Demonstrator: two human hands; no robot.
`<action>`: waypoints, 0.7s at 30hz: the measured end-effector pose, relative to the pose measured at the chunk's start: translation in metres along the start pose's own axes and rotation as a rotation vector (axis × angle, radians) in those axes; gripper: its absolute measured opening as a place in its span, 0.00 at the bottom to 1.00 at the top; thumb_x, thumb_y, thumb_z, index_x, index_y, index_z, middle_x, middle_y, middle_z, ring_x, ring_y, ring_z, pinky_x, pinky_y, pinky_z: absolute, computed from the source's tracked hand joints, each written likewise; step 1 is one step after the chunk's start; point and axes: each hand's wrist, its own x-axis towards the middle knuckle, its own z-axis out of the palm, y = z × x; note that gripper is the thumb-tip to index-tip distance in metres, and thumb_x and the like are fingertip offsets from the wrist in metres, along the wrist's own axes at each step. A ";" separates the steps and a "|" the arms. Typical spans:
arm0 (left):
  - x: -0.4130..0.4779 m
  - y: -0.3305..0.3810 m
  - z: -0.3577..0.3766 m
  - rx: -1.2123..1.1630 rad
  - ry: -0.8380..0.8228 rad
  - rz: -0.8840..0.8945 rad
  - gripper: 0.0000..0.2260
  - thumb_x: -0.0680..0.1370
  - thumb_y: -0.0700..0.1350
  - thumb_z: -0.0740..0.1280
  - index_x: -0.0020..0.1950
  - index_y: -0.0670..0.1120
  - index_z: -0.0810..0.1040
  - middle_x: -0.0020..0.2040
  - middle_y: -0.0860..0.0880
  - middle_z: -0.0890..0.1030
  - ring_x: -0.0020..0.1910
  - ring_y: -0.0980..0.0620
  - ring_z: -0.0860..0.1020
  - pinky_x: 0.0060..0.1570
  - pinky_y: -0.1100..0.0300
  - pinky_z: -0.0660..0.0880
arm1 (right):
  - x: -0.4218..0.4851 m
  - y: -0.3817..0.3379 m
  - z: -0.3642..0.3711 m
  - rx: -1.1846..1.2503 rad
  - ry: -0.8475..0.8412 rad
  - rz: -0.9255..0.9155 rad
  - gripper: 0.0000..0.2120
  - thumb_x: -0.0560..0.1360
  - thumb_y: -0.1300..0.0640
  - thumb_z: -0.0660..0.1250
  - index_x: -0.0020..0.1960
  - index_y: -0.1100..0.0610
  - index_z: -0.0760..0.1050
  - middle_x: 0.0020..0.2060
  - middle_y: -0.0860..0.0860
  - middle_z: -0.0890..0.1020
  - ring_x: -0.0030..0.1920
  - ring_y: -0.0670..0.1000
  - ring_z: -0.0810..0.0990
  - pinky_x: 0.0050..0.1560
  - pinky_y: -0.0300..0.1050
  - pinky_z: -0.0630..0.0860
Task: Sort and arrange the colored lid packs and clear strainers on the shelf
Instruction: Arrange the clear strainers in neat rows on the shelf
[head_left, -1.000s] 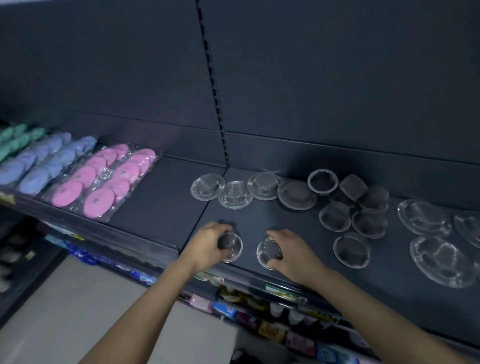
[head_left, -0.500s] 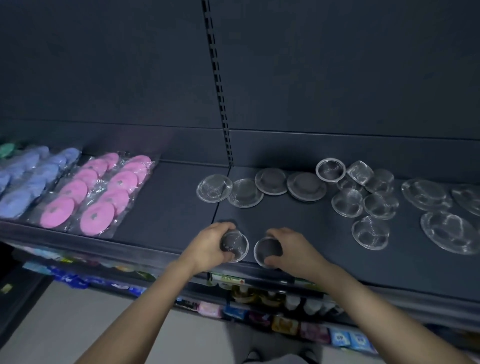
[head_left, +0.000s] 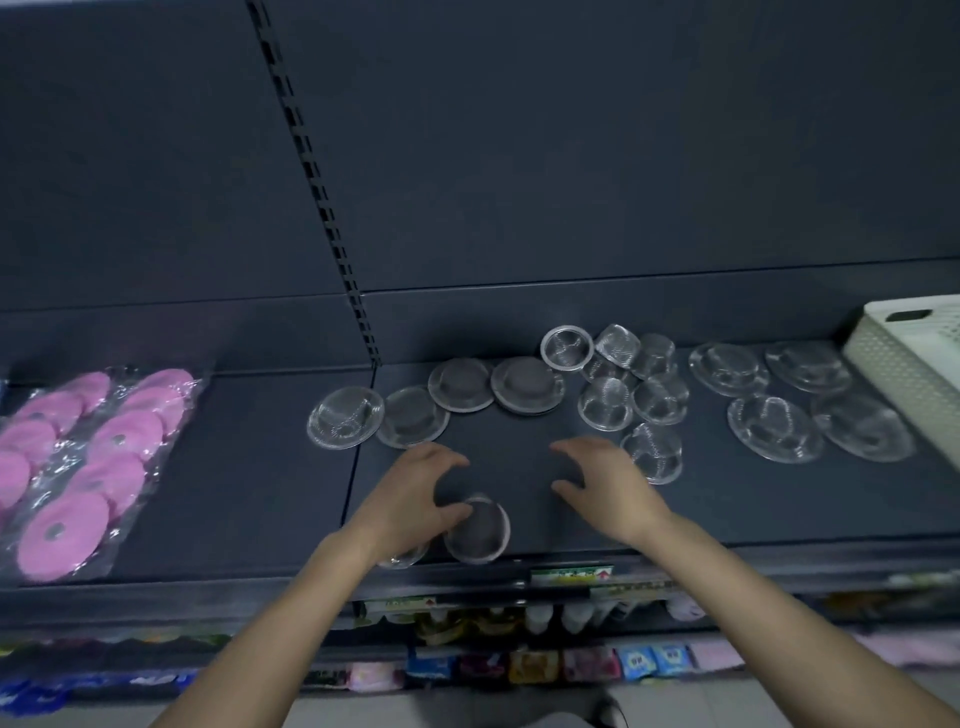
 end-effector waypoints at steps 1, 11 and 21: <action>0.006 0.005 0.003 0.007 -0.001 0.025 0.23 0.73 0.51 0.70 0.68 0.52 0.71 0.65 0.57 0.69 0.65 0.60 0.66 0.62 0.68 0.61 | -0.001 0.011 -0.005 -0.056 0.044 0.022 0.23 0.76 0.56 0.66 0.70 0.57 0.69 0.67 0.53 0.72 0.69 0.53 0.67 0.67 0.44 0.65; 0.077 0.063 0.036 0.126 -0.040 0.166 0.23 0.75 0.47 0.68 0.69 0.46 0.70 0.65 0.50 0.72 0.66 0.53 0.68 0.66 0.63 0.63 | 0.000 0.088 -0.036 -0.145 0.000 0.161 0.24 0.74 0.56 0.65 0.69 0.53 0.68 0.63 0.54 0.71 0.63 0.61 0.70 0.64 0.47 0.68; 0.154 0.121 0.075 0.243 0.016 0.168 0.30 0.79 0.48 0.63 0.77 0.43 0.54 0.77 0.44 0.55 0.76 0.47 0.54 0.74 0.58 0.53 | -0.003 0.117 -0.047 -0.055 -0.090 0.111 0.32 0.72 0.52 0.69 0.74 0.50 0.61 0.68 0.49 0.68 0.67 0.54 0.69 0.62 0.44 0.70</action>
